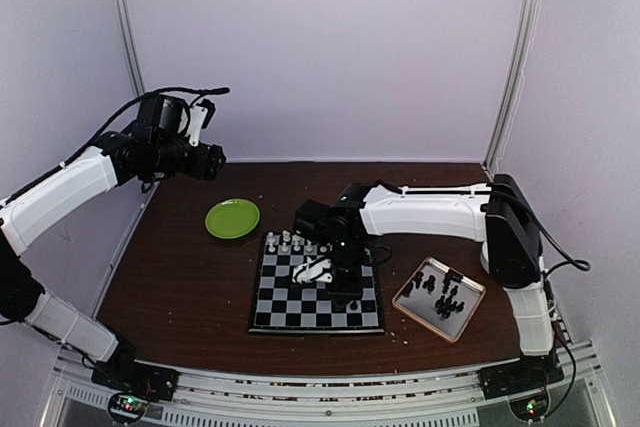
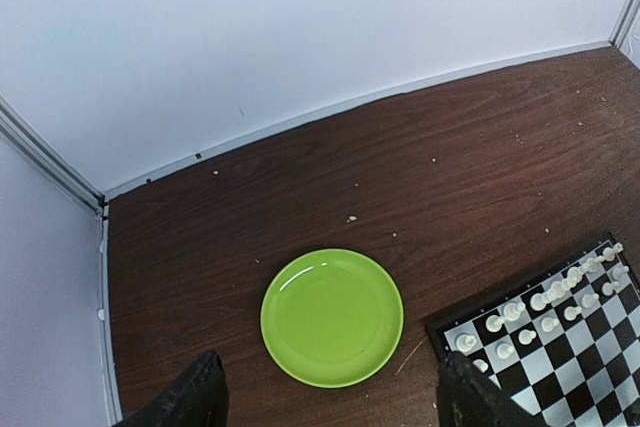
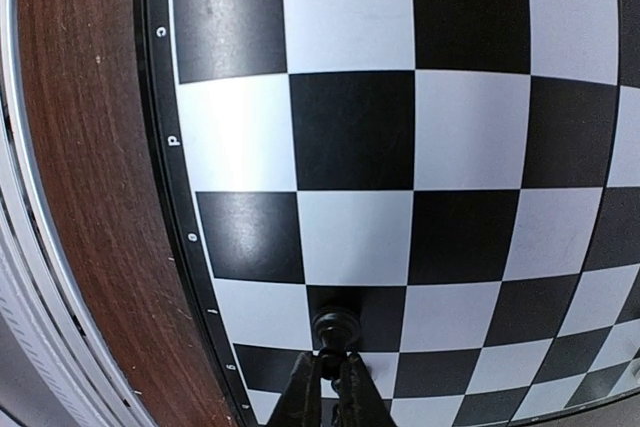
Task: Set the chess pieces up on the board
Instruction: Place the pawn at c7.
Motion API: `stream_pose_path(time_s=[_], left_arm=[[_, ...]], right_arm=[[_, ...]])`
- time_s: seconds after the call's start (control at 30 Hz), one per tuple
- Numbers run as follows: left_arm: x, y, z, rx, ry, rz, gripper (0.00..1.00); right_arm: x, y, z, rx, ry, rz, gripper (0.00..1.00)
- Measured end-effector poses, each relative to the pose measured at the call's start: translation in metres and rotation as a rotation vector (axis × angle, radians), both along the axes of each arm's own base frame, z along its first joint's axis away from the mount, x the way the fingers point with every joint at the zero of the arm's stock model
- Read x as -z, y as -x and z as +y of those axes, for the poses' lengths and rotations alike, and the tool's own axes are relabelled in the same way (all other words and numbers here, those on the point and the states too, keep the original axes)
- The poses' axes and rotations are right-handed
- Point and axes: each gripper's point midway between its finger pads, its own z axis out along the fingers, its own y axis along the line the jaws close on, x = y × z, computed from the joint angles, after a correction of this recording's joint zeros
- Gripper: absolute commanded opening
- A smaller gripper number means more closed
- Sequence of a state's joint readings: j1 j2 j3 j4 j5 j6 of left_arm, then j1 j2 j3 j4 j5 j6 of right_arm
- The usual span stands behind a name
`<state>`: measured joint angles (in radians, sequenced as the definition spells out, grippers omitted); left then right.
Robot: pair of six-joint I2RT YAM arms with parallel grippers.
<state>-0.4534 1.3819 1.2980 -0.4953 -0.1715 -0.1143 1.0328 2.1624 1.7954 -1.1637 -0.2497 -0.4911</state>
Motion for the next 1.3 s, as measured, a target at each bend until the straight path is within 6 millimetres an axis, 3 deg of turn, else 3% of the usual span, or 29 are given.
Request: stream_pose_path(time_s=[0.33, 0.83, 1.3], left_arm=[[0.0000, 0.0000, 0.0000, 0.000, 0.000, 0.000, 0.73], [0.0001, 0.0002, -0.0006, 0.003, 0.002, 0.001, 0.74], [0.0001, 0.0002, -0.0007, 0.001, 0.005, 0.002, 0.74]], right_arm=[[0.0034, -0.0002, -0.0004, 0.000, 0.008, 0.002, 0.15], [0.0064, -0.0042, -0.0016, 0.002, 0.021, -0.018, 0.14], [0.0086, -0.0049, -0.0019, 0.003, 0.026, -0.020, 0.23]])
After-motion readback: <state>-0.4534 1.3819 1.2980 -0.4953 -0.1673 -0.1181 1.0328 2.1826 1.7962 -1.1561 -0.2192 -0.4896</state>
